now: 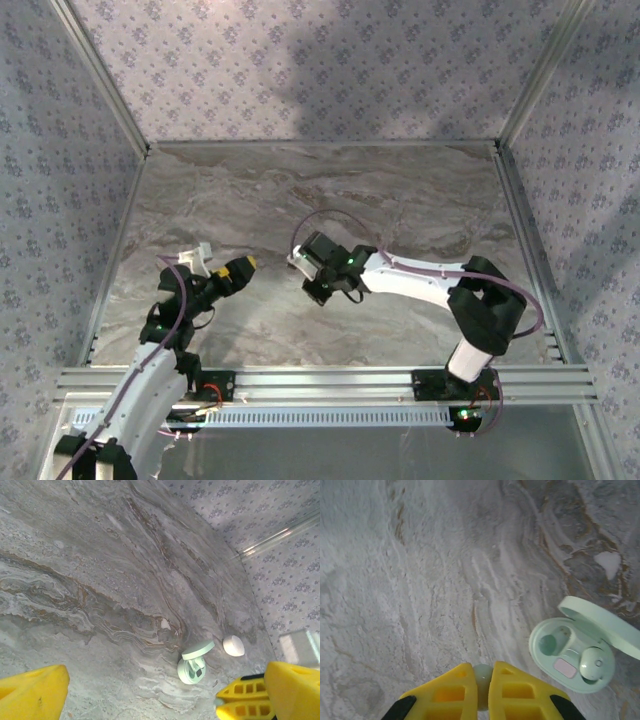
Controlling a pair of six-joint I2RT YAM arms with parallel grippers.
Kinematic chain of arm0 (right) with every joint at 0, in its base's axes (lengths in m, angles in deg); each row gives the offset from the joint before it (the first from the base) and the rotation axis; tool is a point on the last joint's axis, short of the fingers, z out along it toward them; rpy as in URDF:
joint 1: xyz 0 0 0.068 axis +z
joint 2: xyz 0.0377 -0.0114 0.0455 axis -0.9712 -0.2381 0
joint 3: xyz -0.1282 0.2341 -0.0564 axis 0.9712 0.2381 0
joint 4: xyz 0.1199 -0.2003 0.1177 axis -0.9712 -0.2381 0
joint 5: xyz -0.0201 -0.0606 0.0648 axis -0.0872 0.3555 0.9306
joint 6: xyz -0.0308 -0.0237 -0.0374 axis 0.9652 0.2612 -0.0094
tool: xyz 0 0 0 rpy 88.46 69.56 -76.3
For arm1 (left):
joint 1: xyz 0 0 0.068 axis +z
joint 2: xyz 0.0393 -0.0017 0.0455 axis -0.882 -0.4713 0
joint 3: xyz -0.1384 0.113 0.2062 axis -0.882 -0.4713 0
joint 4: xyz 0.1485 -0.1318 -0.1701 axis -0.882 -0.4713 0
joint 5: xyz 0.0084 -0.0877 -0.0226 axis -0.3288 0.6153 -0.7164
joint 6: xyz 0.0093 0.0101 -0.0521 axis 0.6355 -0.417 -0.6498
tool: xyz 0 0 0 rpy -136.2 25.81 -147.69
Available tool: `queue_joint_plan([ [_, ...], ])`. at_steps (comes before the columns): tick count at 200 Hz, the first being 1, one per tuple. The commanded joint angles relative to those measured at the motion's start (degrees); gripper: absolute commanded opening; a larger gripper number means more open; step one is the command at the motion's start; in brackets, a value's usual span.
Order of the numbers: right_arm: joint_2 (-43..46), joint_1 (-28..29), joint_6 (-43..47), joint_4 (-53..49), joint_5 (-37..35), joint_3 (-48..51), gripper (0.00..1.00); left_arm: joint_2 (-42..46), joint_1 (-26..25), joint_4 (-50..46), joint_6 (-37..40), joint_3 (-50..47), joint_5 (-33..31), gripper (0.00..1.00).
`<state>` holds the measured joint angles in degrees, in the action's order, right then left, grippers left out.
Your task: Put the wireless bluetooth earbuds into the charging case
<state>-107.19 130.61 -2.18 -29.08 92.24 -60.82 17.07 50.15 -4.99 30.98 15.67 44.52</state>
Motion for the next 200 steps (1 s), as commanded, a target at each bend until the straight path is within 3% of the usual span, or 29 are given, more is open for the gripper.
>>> queue_joint_plan([
  [1,3.56,-2.91,-6.57,-1.26,6.47,1.50,0.09,-1.31,-1.83,3.33,0.86,0.79,0.93,1.00],
  [80,11.38,-13.68,-15.55,8.99,16.17,12.03,0.11,-10.64,-15.95,5.14,7.06,4.88,-5.51,1.00],
  [142,11.51,-15.89,-19.88,17.51,17.13,16.45,0.12,-21.90,-25.59,6.75,11.75,9.66,-7.08,1.00],
  [164,11.07,-15.81,-21.16,19.90,17.13,17.06,0.12,-20.20,-26.84,6.43,12.46,9.20,-9.15,1.00],
  [200,10.75,-14.92,-23.77,24.63,15.87,18.77,0.12,-8.07,-27.55,4.57,13.49,5.42,-14.94,1.00],
])
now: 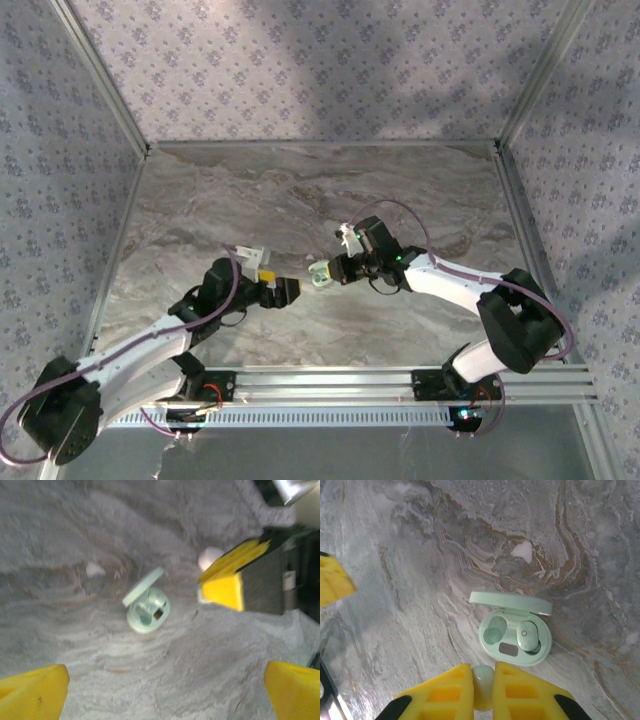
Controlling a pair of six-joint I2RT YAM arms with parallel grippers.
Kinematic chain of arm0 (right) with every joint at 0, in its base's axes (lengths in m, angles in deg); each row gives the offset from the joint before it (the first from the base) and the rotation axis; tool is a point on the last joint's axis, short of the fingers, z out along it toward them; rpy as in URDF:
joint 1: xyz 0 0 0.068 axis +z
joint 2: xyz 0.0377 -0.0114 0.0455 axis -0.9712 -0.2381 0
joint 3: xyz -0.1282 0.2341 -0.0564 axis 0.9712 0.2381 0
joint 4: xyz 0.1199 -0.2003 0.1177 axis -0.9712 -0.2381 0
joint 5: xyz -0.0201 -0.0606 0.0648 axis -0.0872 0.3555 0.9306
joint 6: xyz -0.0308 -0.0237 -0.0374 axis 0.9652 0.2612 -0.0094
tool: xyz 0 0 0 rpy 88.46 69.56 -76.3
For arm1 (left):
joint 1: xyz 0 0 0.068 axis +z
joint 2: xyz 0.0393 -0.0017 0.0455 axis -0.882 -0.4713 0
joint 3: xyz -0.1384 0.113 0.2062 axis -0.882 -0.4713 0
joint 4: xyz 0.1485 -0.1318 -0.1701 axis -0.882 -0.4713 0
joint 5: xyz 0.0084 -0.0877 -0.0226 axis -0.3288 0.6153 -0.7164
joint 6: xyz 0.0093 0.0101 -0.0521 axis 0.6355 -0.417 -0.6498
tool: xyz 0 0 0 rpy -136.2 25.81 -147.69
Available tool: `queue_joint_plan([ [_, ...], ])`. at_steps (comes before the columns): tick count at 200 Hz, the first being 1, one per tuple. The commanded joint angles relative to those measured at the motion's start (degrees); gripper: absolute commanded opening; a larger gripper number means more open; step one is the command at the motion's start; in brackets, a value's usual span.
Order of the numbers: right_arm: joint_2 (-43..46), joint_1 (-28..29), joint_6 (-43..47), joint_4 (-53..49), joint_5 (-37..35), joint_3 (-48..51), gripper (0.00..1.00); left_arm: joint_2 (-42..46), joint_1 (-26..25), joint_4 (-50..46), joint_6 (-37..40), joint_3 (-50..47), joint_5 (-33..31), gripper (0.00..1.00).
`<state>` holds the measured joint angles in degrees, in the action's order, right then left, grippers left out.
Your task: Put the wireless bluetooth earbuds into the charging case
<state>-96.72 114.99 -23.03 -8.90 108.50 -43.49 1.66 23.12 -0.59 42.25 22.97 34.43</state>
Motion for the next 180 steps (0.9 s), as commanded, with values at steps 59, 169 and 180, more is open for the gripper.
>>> queue_joint_plan([
  [59,-2.46,4.76,-6.09,10.80,-5.30,2.42,0.13,18.14,-0.48,-3.95,3.14,-3.73,-8.77,1.00],
  [169,-8.74,7.51,-7.27,14.06,-7.66,0.57,0.13,16.64,-0.47,-3.69,2.94,-3.21,-7.97,1.00],
  [180,-8.92,7.55,-7.24,14.02,-7.75,0.50,0.13,16.65,-0.48,-3.69,2.96,-3.21,-7.90,1.00],
])
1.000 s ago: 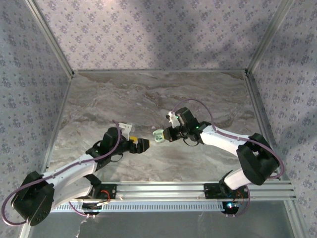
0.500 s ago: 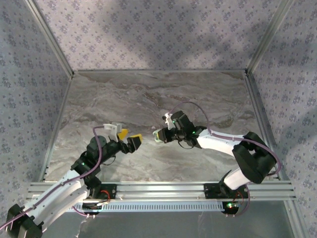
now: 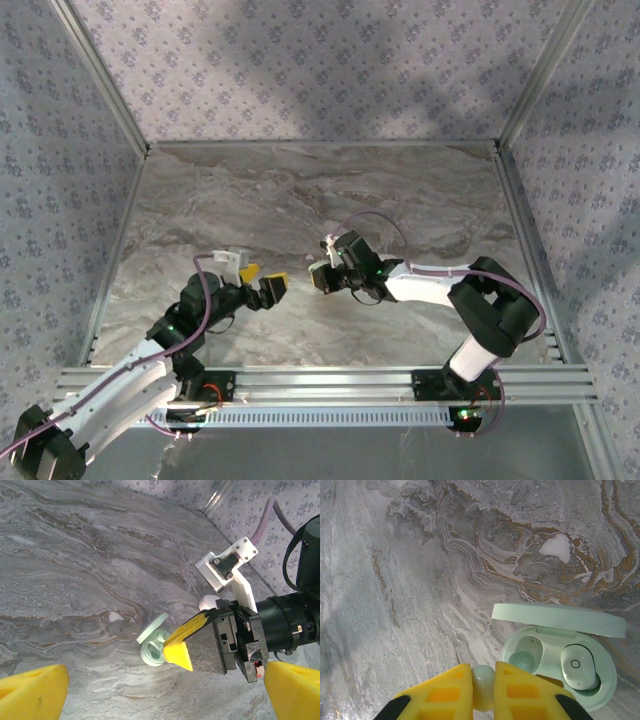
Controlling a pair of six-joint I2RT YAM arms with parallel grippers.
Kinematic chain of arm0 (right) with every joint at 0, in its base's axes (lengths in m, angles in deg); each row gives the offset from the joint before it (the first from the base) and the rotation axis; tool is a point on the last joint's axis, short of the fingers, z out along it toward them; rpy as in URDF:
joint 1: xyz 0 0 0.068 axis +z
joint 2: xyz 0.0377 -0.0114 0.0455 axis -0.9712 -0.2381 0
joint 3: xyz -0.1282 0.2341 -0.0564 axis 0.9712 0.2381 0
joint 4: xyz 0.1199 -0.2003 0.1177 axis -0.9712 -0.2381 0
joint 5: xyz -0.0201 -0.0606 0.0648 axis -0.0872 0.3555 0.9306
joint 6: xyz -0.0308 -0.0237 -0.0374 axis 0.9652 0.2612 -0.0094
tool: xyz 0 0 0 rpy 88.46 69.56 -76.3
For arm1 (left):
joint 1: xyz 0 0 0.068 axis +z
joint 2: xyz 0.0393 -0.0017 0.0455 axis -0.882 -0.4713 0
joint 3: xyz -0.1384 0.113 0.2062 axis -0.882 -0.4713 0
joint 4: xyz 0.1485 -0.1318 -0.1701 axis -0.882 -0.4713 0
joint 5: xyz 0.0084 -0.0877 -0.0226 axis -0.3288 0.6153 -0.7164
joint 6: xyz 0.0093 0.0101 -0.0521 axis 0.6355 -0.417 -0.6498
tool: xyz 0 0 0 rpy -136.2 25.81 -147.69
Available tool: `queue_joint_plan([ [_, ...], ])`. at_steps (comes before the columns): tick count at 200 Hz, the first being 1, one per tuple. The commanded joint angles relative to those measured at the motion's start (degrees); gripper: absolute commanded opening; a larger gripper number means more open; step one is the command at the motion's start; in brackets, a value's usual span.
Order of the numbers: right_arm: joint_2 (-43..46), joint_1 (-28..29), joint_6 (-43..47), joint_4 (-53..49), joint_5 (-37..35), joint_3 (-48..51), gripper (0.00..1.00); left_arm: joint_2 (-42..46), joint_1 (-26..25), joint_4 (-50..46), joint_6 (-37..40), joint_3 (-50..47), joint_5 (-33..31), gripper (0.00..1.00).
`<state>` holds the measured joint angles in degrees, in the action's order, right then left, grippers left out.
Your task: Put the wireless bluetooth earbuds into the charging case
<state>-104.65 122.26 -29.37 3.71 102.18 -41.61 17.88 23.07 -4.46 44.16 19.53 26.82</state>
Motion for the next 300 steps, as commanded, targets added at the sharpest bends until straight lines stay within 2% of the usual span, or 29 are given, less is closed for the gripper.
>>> queue_joint_plan([
  [1,-1.00,0.27,-0.92,1.43,-1.43,-1.39,0.13,0.43,-0.46,0.18,1.06,0.26,-0.29,1.00],
  [300,-4.23,0.36,0.17,3.86,-3.81,-2.03,0.13,0.69,-0.40,0.00,0.97,0.30,-0.11,1.00],
])
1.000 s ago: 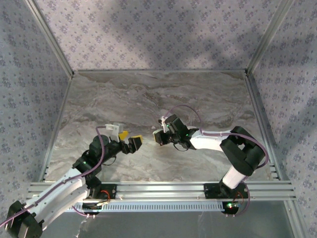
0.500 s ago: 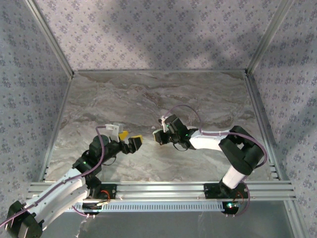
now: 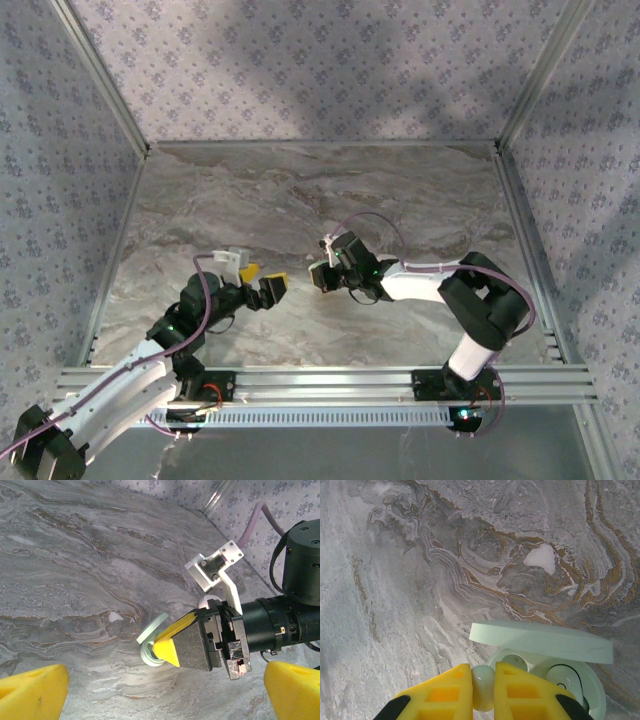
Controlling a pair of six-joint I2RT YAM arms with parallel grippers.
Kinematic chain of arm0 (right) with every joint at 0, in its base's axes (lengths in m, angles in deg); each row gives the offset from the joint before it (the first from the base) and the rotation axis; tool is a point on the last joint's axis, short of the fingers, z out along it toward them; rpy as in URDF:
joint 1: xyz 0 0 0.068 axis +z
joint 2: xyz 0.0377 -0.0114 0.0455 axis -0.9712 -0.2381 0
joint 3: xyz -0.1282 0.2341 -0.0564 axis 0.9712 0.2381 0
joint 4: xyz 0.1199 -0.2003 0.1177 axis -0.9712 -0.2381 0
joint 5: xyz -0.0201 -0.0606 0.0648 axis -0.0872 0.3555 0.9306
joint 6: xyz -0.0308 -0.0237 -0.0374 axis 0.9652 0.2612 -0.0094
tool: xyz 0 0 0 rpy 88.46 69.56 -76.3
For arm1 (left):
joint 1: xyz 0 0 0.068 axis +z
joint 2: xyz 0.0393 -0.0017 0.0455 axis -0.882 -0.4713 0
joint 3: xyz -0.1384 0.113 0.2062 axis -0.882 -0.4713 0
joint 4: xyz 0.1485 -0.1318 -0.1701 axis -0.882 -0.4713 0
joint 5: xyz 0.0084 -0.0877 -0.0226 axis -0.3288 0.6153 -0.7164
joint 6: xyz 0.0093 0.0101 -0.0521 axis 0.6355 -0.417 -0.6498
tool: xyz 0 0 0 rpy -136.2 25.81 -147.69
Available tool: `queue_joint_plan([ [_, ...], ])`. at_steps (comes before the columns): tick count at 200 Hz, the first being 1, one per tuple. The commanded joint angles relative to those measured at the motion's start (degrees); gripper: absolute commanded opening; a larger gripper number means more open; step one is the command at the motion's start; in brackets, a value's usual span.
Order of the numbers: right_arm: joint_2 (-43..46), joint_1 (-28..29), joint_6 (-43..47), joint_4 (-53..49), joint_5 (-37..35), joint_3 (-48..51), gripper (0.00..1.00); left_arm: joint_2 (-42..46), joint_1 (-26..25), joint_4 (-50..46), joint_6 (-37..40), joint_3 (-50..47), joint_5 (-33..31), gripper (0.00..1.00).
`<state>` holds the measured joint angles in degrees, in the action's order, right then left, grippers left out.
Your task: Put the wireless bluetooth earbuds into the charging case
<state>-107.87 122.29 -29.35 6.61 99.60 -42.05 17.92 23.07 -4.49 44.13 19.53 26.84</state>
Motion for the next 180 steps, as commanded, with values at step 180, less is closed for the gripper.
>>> queue_joint_plan([
  [180,-0.96,2.55,1.42,-2.56,-5.96,-2.29,0.19,0.73,-0.48,0.03,0.90,0.31,-0.13,1.00],
])
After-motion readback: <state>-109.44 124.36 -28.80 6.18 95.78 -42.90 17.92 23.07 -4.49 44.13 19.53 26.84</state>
